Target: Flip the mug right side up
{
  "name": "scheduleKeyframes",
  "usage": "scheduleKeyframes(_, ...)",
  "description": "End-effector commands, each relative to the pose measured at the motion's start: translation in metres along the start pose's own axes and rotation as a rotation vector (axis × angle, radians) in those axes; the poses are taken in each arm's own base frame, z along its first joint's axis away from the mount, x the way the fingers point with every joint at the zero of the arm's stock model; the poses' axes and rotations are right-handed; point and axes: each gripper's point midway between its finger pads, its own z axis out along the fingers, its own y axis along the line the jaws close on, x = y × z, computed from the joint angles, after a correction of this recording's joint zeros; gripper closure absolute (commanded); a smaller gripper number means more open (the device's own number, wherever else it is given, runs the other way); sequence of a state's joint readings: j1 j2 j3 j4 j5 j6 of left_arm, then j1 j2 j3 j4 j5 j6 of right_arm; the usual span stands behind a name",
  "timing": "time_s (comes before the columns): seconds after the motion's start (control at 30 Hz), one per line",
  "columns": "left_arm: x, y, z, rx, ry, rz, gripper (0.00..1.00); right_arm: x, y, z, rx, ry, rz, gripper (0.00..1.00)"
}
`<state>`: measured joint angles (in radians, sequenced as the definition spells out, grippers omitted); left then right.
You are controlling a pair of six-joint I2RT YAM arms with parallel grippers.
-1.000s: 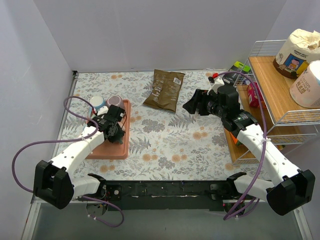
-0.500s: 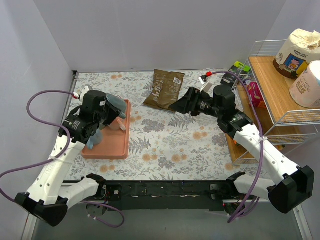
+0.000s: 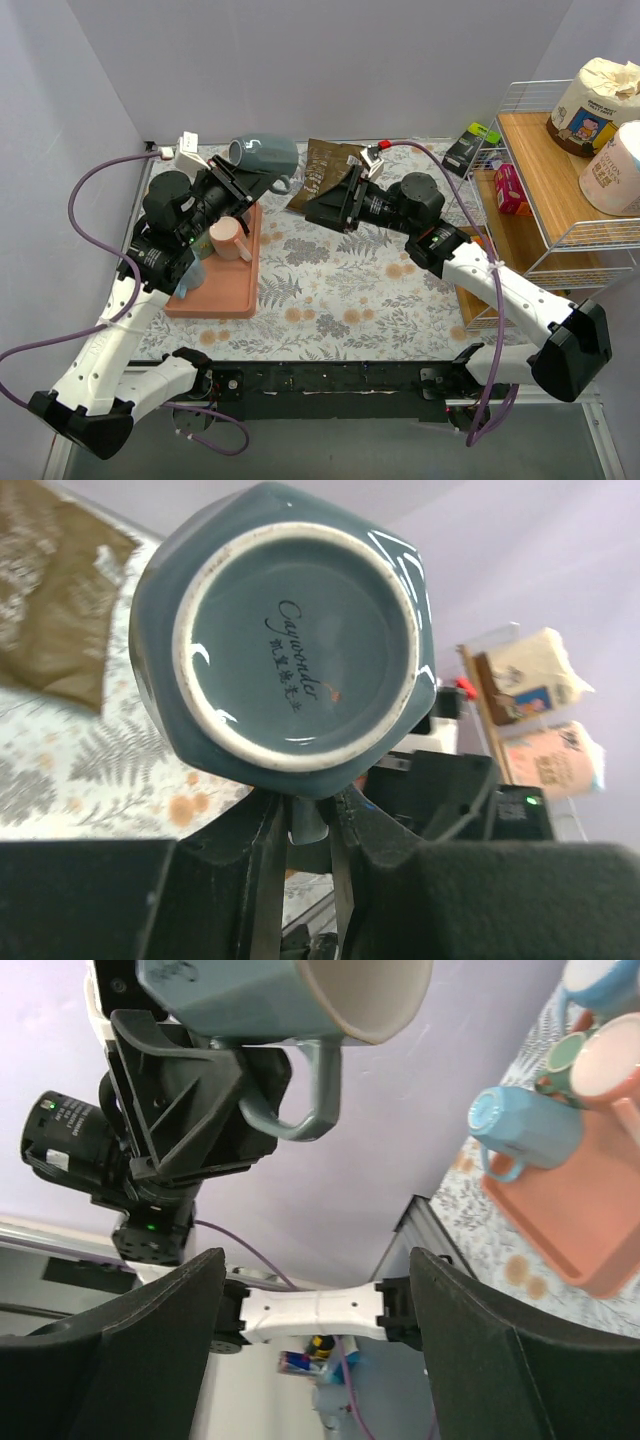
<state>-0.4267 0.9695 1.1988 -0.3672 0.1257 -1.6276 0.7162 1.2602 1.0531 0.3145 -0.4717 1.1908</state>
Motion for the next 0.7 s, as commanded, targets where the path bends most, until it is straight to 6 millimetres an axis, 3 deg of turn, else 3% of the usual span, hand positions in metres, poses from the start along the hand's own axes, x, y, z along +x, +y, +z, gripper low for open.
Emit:
scheduleKeyframes(0.0,-0.029,-0.094,-0.025,0.375,-0.070,0.059,1.00,-0.019,0.064,0.007,-0.213,-0.055,0.008,0.17)
scheduleKeyframes(0.2,-0.026,-0.119,-0.036,0.502,-0.039,0.039,1.00,-0.032,0.087,0.015,-0.299,-0.094,-0.037,0.15)
scheduleKeyframes(0.3,-0.025,-0.120,-0.038,0.518,-0.033,0.041,1.00,-0.036,0.098,0.015,-0.332,-0.099,-0.054,0.15)
scheduleKeyframes(0.67,-0.012,-0.123,-0.037,0.583,0.022,0.048,1.00,-0.044,0.108,0.016,-0.394,-0.132,-0.016,0.26)
